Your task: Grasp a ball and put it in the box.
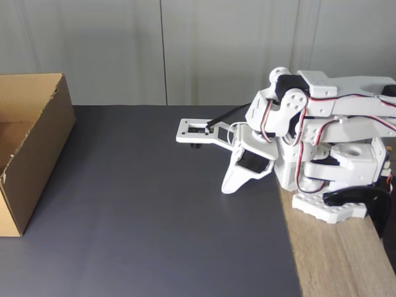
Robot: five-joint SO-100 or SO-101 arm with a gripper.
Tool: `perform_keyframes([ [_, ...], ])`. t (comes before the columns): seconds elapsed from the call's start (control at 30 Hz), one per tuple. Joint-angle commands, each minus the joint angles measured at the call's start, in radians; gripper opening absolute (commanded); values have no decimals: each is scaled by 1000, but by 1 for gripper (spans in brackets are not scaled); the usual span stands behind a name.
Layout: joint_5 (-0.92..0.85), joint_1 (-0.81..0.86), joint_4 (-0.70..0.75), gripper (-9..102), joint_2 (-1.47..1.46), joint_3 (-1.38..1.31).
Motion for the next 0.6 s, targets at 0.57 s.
perform_keyframes([
  [0.57,8,201,20,0,-9,3],
])
